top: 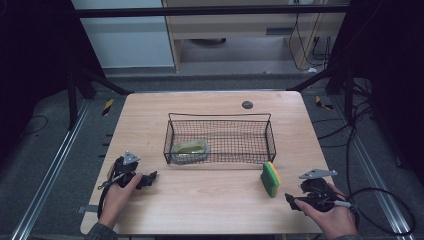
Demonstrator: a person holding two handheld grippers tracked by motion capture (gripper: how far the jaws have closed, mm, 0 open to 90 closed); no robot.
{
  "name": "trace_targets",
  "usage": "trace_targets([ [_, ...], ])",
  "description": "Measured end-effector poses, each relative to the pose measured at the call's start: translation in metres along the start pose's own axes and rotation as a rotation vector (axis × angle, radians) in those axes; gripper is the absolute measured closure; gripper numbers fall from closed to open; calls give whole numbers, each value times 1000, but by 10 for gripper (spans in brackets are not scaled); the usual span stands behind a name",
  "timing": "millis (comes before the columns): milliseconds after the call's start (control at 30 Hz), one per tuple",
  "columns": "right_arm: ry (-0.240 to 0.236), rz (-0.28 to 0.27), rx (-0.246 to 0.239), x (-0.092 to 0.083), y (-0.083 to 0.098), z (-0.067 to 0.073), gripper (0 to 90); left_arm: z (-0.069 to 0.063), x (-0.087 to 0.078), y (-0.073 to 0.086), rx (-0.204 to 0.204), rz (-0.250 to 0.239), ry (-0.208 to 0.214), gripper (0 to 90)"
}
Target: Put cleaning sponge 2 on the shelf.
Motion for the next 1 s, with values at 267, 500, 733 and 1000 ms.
trace_targets([
  [267,-22,-40,5,-26,-28,10,300,0,0,0,-6,0,-6,0],
  [500,-8,-33,31,-39,-47,14,295,-1,0,0,-9,0,-8,0],
  [733,-18,5,33,-44,-74,23,313,-1,0,0,-11,1,-10,0],
  [1000,-32,77,24,-28,-98,39,357,-1,1,-1,-14,-3,-10,0],
])
Point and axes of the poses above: each handheld gripper's, and its own axes: x roughly forward along the jaws, y roughly out of its underside, z roughly to its left, the point moved 3 cm from there along x, roughly forward along the jaws, and after that the axes turned 2 degrees about z, right-handed, at the moved point
